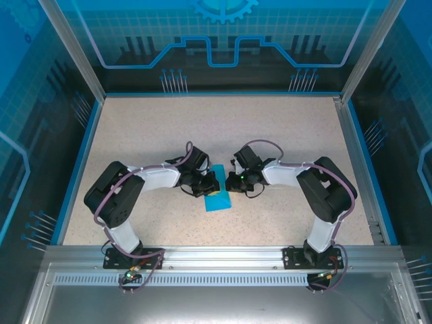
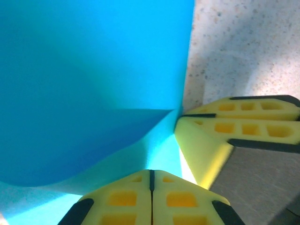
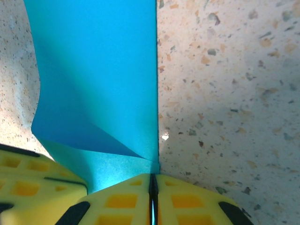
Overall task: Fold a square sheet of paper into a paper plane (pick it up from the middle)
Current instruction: Fold the triangle a second time at the center of the table.
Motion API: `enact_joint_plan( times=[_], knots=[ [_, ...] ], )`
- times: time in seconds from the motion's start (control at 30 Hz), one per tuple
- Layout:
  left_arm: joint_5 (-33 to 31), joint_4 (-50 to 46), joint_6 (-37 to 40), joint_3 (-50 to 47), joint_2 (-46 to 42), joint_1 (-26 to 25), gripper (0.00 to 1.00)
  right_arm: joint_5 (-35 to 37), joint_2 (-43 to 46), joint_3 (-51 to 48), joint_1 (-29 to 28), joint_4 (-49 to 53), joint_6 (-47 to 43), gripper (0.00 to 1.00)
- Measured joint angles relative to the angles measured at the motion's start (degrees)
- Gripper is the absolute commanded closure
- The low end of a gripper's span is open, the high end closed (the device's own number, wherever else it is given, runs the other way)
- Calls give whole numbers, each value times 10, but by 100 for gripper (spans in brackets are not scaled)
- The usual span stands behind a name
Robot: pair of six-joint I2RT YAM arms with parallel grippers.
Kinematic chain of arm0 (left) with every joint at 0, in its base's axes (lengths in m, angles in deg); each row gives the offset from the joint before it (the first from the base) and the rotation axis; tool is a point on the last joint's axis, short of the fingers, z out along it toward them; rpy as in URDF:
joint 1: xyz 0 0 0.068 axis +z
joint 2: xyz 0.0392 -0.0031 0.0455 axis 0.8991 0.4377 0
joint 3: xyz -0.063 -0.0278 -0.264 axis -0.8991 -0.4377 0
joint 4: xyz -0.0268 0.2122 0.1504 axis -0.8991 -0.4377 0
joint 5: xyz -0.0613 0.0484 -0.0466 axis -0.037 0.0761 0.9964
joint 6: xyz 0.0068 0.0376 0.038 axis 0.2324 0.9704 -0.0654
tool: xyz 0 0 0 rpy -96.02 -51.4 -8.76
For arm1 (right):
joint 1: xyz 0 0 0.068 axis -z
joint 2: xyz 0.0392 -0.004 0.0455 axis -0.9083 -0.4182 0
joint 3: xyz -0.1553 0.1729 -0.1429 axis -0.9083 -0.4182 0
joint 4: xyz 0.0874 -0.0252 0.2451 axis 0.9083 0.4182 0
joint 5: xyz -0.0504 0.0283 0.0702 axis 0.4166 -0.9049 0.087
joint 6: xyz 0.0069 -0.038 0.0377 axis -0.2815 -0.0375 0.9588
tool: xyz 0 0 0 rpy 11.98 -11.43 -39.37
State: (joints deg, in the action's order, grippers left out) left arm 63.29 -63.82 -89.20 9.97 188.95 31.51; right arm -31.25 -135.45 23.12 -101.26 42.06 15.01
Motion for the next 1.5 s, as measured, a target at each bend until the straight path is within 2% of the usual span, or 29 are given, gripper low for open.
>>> enact_joint_plan(
  times=[0.4,0.73,1.1,1.5],
  knots=[
    [-28,-21,-4,3,14,0,94,-2,4,0,0,1,-2,88],
    [-30,-20,-9,3,13,0,94,-11,80,-8,-10,-9,-6,88],
    [-32,-14,-20,-1,12,-2,95,-30,72,-16,-61,7,-10,90],
    [-32,-12,-28,-2,12,-2,95,-17,33,-16,-75,56,-21,91]
  ],
)
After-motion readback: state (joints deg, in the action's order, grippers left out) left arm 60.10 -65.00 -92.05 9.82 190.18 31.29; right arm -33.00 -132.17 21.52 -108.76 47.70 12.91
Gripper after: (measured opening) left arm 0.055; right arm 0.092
